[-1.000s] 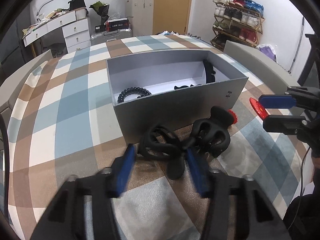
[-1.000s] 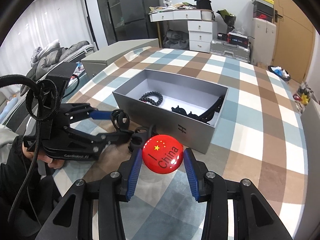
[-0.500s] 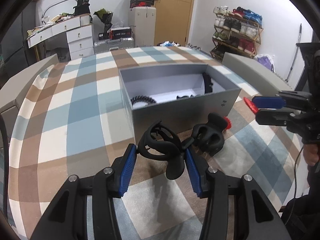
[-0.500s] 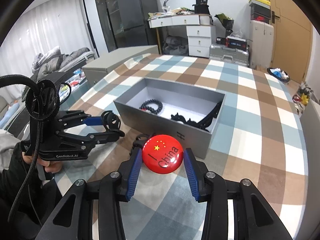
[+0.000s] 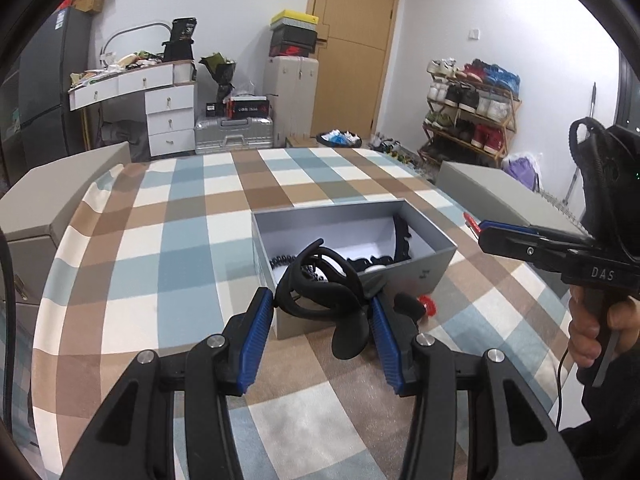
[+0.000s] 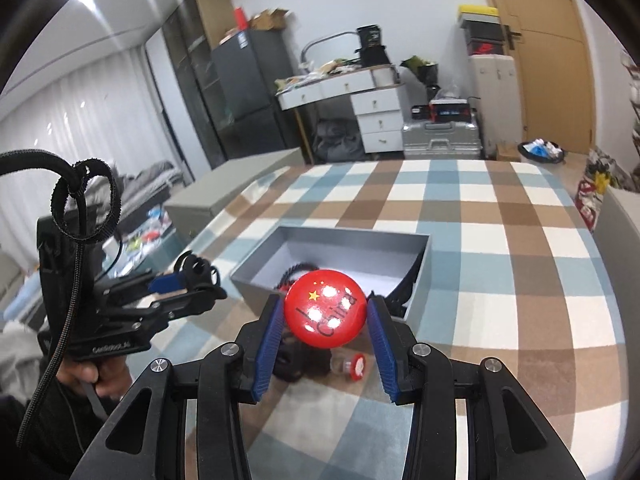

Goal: Organize jewelry
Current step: 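Carry the black holder in the left gripper and red badge in the right gripper over the box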

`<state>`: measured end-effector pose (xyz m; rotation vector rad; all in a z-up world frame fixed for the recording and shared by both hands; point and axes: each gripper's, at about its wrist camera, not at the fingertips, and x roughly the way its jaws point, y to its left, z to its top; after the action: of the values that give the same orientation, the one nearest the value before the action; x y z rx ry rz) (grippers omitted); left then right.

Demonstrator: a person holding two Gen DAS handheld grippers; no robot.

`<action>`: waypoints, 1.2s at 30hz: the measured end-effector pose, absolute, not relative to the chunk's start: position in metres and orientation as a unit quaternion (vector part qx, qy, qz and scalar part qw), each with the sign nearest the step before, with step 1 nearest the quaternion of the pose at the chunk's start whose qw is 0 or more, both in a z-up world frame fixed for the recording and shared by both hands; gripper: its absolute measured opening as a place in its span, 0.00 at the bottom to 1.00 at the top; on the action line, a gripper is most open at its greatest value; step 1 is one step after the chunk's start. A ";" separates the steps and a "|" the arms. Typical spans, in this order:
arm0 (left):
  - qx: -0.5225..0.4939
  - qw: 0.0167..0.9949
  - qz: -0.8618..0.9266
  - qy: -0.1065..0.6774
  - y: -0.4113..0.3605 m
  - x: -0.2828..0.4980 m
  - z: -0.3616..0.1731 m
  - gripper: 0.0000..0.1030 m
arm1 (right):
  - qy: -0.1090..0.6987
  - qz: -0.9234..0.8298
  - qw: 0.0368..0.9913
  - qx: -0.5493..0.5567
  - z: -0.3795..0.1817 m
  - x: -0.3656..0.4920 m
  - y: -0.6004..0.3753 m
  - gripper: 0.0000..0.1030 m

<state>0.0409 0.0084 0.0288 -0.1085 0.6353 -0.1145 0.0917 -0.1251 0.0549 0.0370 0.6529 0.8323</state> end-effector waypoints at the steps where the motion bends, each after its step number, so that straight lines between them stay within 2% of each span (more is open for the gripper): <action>1: -0.055 0.948 -0.054 0.310 0.010 0.041 0.029 0.42 | 0.311 0.395 0.864 0.024 0.055 0.094 -0.126 0.40; 23: -0.075 0.955 -0.023 0.286 0.021 0.065 0.040 0.42 | 0.304 0.389 0.864 0.096 0.072 0.129 -0.125 0.40; 36: -0.072 0.947 -0.015 0.314 0.011 0.090 0.026 0.42 | 0.350 0.381 0.850 0.103 0.043 0.151 -0.115 0.40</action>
<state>0.0896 0.0113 0.0257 -0.1457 0.6386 -0.0305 0.1515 -0.1152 0.0427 0.2178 0.7377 0.8019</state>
